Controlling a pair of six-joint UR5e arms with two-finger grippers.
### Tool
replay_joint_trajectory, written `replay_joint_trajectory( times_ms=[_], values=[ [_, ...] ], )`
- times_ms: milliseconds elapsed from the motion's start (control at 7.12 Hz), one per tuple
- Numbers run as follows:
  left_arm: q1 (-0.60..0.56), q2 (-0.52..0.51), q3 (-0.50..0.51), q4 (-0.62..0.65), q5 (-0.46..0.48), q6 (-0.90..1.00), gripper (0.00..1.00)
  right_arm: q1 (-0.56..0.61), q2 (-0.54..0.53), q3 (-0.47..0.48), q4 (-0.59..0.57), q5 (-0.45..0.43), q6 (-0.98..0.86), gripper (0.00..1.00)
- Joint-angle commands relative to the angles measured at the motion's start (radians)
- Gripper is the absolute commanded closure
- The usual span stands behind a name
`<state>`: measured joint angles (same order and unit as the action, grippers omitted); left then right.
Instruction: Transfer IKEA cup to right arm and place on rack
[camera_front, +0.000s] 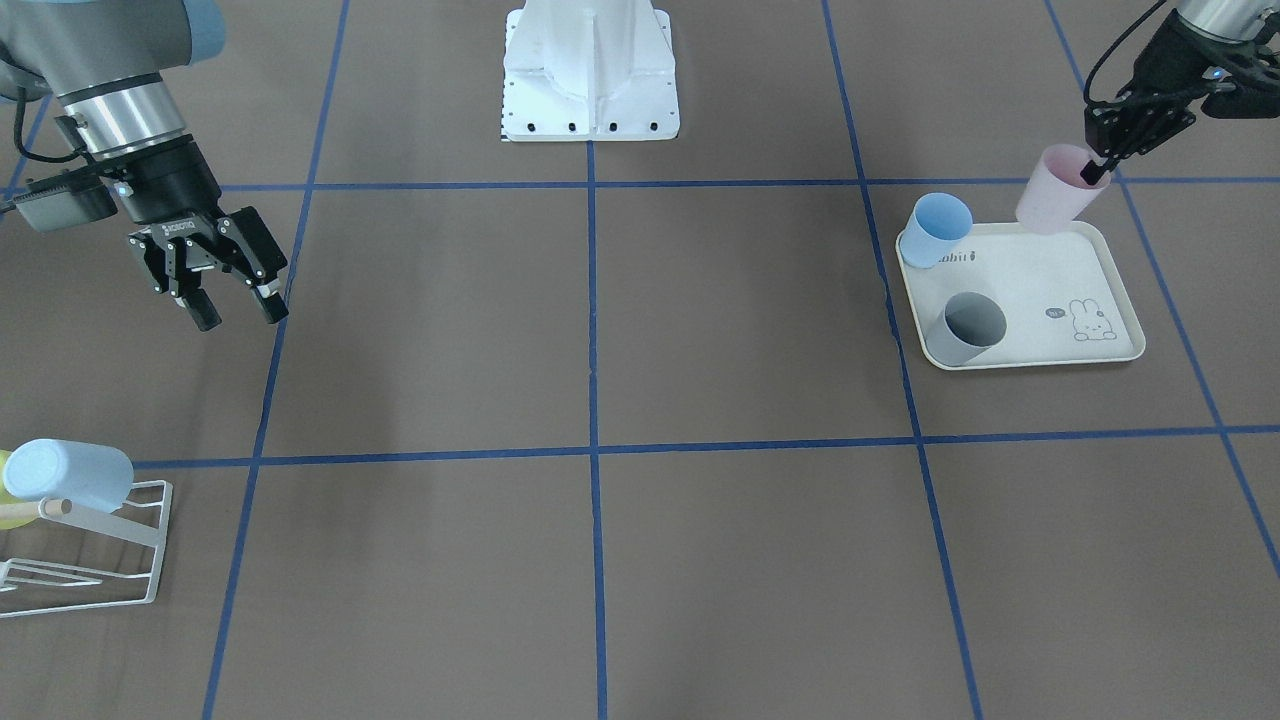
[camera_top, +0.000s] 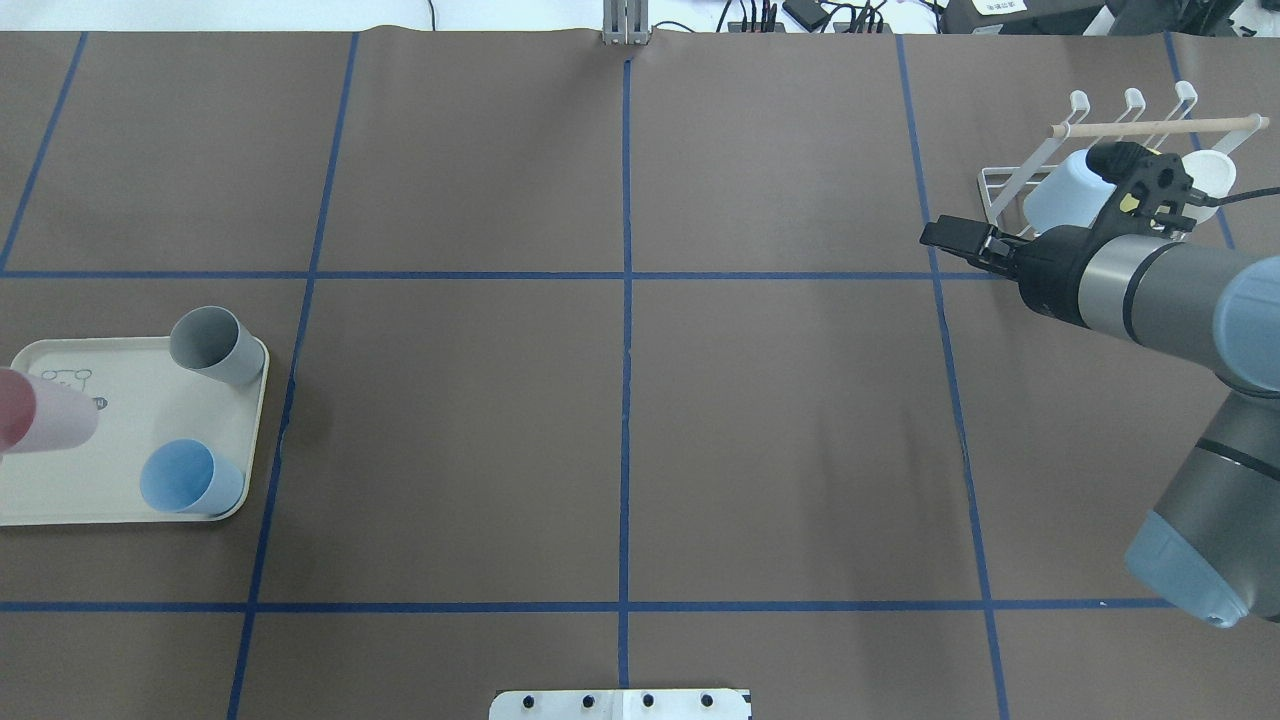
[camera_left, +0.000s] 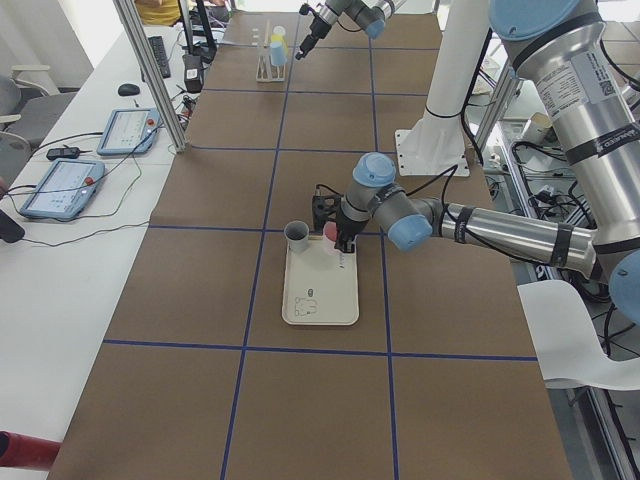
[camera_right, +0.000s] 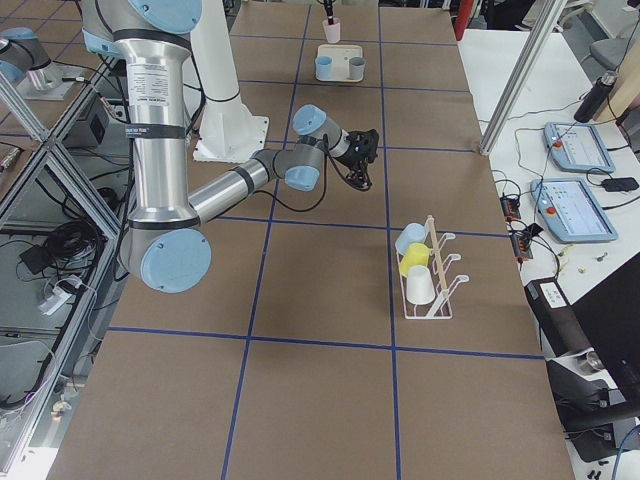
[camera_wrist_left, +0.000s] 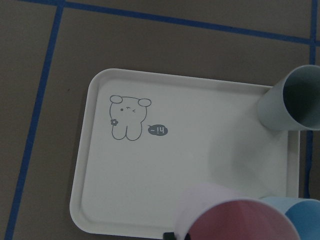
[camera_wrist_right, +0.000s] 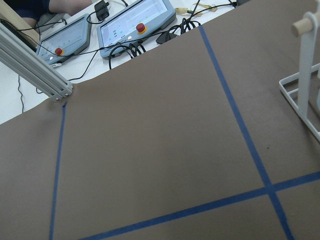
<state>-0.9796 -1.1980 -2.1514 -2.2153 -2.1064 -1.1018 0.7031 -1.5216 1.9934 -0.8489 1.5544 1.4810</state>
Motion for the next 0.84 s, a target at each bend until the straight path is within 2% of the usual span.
replay_joint_trajectory(
  times_ms=[0,281,421,702],
  values=[
    [0.002,-0.279,0.057,0.000,-0.017,-0.242,1.00,-0.046,0.149,0.007,-0.121,-0.020,0.127,0.00],
    [0.063,-0.508,0.112,-0.007,-0.007,-0.408,1.00,-0.082,0.355,0.050,-0.385,-0.022,0.211,0.00],
    [0.105,-0.561,0.114,-0.004,0.005,-0.432,1.00,-0.093,0.438,0.067,-0.498,-0.022,0.228,0.00],
    [0.128,-0.635,0.116,-0.012,0.005,-0.452,1.00,-0.131,0.564,0.065,-0.603,-0.037,0.298,0.00]
  ],
)
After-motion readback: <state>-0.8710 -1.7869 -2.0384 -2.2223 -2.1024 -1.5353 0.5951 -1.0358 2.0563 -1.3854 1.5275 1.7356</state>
